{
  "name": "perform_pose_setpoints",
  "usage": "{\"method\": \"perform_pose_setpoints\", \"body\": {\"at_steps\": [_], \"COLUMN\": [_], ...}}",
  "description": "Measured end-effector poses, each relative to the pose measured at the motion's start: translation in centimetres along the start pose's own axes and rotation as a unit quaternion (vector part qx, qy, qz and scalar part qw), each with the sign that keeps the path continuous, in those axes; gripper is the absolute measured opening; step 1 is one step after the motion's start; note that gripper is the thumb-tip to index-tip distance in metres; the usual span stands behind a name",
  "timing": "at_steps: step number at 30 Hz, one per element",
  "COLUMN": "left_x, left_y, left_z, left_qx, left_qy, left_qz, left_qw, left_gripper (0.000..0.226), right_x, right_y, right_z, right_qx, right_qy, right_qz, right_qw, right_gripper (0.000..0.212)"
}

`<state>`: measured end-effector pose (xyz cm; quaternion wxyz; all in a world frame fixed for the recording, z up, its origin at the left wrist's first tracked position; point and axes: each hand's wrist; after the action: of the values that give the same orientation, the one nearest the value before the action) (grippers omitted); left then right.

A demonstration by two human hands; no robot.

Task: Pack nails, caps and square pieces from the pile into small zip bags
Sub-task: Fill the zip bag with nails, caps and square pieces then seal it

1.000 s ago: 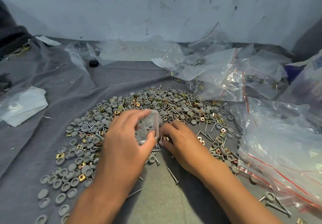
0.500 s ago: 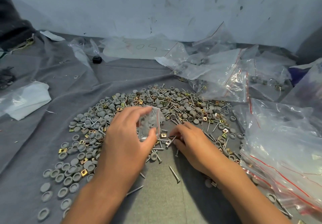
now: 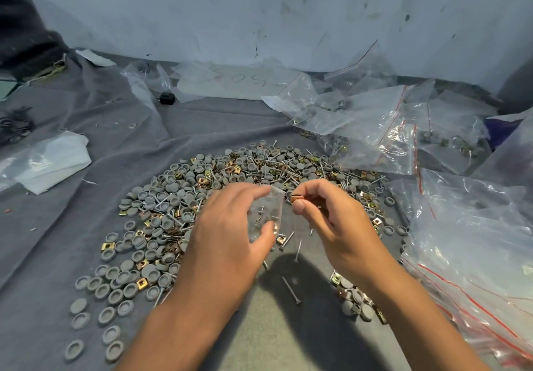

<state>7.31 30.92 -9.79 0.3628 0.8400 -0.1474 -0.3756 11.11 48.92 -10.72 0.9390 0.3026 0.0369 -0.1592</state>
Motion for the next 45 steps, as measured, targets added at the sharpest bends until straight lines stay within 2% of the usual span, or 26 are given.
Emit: {"method": "perform_pose_setpoints", "body": {"at_steps": [6,10,14,17,22,24,27,32,35,38,40,45], "left_x": [0.1,0.0,0.0,0.0,0.1,0.0,0.0,0.0,-0.1,-0.4,-0.5,-0.2], "left_y": [-0.1,-0.2,-0.2,-0.2,-0.2,-0.2,0.0,0.1,-0.1,-0.1,0.3,1.1], "left_z": [-0.3,-0.3,-0.3,-0.2,0.0,-0.1,-0.1,-0.1,-0.7,-0.7,-0.3,-0.2], "left_qx": [0.008,0.015,0.035,0.043,0.043,0.05,0.069,0.046,0.082,0.141,0.135,0.043], "left_qy": [-0.018,-0.028,-0.036,-0.045,-0.037,-0.022,-0.007,-0.008,0.018,0.076,0.094,0.052], "left_qz": [0.017,0.016,0.013,0.009,-0.021,-0.031,-0.023,-0.001,-0.014,-0.05,-0.056,-0.01], "left_qw": [1.0,0.999,0.999,0.998,0.998,0.998,0.997,0.999,0.996,0.986,0.985,0.998], "left_gripper": [0.051,0.046,0.042,0.035,0.02,0.013,0.015,0.009,0.005,0.003,0.004,0.026], "right_x": [1.7,1.9,2.0,2.0,2.0,2.1,2.4,2.3,2.3,2.3,2.0,2.1], "right_y": [0.1,0.1,-0.2,0.2,0.2,0.2,0.0,0.2,0.0,0.3,1.1,1.4], "right_z": [1.8,2.4,1.9,2.1,2.0,1.7,1.7,1.7,1.9,1.9,1.8,2.5], "right_qx": [-0.03,0.078,0.161,0.161,0.155,0.174,0.201,0.164,0.127,0.031,-0.029,0.004], "right_qy": [0.08,0.143,0.134,0.12,0.082,0.086,0.106,0.088,0.056,-0.007,-0.04,0.012], "right_qz": [-0.042,-0.085,-0.097,-0.114,-0.094,-0.097,-0.096,-0.09,-0.099,-0.109,-0.112,-0.125], "right_qw": [0.995,0.983,0.973,0.973,0.98,0.976,0.969,0.978,0.985,0.994,0.992,0.992], "right_gripper": [0.006,0.009,0.012,0.015,0.013,0.016,0.021,0.012,0.011,0.009,0.007,0.016]}}
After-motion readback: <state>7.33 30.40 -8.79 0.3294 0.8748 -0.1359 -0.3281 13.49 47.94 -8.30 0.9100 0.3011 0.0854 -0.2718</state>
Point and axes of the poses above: each hand's wrist, its own x-axis away from the middle knuckle, its own y-axis out of the back of the hand, z = x × y, and after that the axes turned 11 degrees about -y, right-handed
